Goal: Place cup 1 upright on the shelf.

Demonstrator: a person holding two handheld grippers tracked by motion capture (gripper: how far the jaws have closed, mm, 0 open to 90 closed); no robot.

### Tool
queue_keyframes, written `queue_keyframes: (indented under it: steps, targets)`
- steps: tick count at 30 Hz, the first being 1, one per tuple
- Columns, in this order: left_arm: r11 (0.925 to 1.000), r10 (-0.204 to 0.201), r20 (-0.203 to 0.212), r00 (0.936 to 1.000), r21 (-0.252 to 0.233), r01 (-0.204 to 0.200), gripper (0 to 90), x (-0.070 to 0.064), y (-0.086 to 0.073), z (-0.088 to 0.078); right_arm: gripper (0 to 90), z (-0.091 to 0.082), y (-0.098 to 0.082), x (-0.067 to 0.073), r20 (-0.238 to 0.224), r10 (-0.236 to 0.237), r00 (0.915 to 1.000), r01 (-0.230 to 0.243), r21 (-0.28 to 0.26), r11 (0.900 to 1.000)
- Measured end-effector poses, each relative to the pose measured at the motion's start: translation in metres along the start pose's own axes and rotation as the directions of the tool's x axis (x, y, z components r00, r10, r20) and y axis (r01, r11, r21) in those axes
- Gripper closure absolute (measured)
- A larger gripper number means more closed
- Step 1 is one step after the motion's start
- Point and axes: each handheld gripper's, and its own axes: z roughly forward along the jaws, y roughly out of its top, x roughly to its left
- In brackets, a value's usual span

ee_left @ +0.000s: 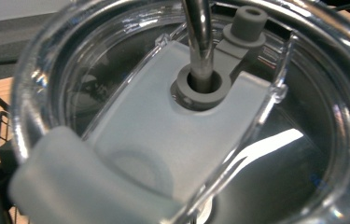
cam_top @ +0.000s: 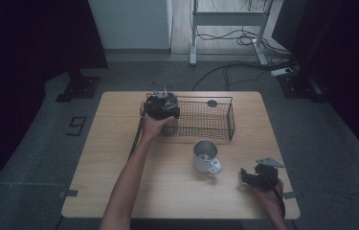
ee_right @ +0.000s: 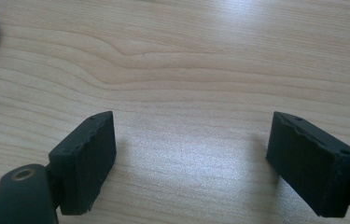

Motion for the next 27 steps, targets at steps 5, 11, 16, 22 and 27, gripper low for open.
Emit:
queue_keyframes:
  steps: [5, 11, 16, 22, 27]
  targets:
    - [0.9997, -0.001, 0.01, 1.0, -0.026, 0.002, 0.7, 0.0, 0.003, -0.008, 15.2, 0.0, 0.0, 0.0, 0.0, 0.0, 1.0, 0.0, 0.0, 1.0]
    - [0.999, -0.006, 0.013, 0.9999, -0.045, 0.007, 0.4, 0.002, 0.003, -0.021, 15.2, 0.0, 0.0, 0.0, 0.0, 0.0, 1.0, 0.0, 0.0, 1.0]
    - [0.9986, -0.002, 0.014, 0.9999, -0.053, 0.003, 0.2, 0.004, -0.001, -0.032, 15.1, 0.0, 0.0, 0.0, 0.001, 0.0, 1.0, 0.0, 0.0, 1.0]
    - [0.9974, -0.007, 0.019, 0.9998, -0.071, 0.008, 0.0, 0.009, -0.006, -0.045, 15.1, 0.0, 0.0, 0.0, 0.002, 0.0, 1.0, 0.0, -0.001, 1.0]
    - [0.9959, -0.012, 0.024, 0.9996, -0.089, 0.014, 0.0, 0.013, -0.012, -0.058, 15.0, 0.0, 0.0, 0.0, 0.003, 0.001, 1.0, -0.001, -0.001, 1.0]
